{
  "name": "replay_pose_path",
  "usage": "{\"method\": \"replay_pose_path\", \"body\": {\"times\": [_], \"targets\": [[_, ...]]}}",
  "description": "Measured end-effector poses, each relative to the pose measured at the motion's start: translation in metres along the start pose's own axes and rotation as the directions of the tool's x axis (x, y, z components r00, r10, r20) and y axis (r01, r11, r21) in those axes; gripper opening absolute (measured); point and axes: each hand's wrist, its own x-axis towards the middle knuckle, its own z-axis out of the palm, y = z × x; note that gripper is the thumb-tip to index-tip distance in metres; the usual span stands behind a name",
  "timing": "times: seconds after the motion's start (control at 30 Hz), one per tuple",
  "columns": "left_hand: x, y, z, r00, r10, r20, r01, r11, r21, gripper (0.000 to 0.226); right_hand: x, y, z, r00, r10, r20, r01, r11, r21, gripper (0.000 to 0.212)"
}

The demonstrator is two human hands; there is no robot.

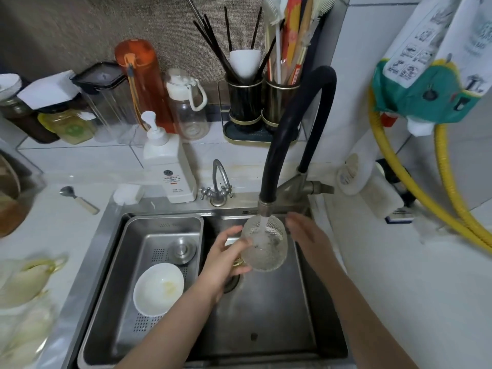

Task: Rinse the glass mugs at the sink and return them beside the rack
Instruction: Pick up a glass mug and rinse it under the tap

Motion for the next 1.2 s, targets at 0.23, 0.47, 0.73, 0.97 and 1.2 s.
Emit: {"method": "replay_pose_path", "body": {"times": [0.23,0.47,0.73,0.97,1.2], "targets": [[-0.003,-0.003,-0.016,1.0,0.017,-0.008,-0.017,0.999,0.052,0.038,-0.034,0.0,0.035,0.956,-0.127,0.264,0.11,0.991,0.08,0.097],[-0.008,-0.004,-0.032,0.986,0.037,0.16,-0.053,0.994,0.1,0.037,-0.043,-0.022,0.049,0.99,-0.097,0.103,0.086,0.991,0.106,0.074],[-0.011,-0.007,-0.044,0.986,0.15,0.07,-0.158,0.979,0.129,0.019,-0.061,-0.04,0.065,0.982,-0.185,0.043,0.176,0.972,0.155,0.054],[-0.008,-0.004,-0.032,0.979,0.202,0.037,-0.206,0.961,0.186,0.02,-0.063,-0.052,0.059,0.945,-0.328,0.002,0.324,0.934,0.15,0.045],[-0.009,-0.01,-0.039,0.99,0.138,0.038,-0.14,0.987,0.076,0.028,-0.054,-0.015,0.053,0.991,-0.131,0.034,0.125,0.981,0.15,0.076]]}}
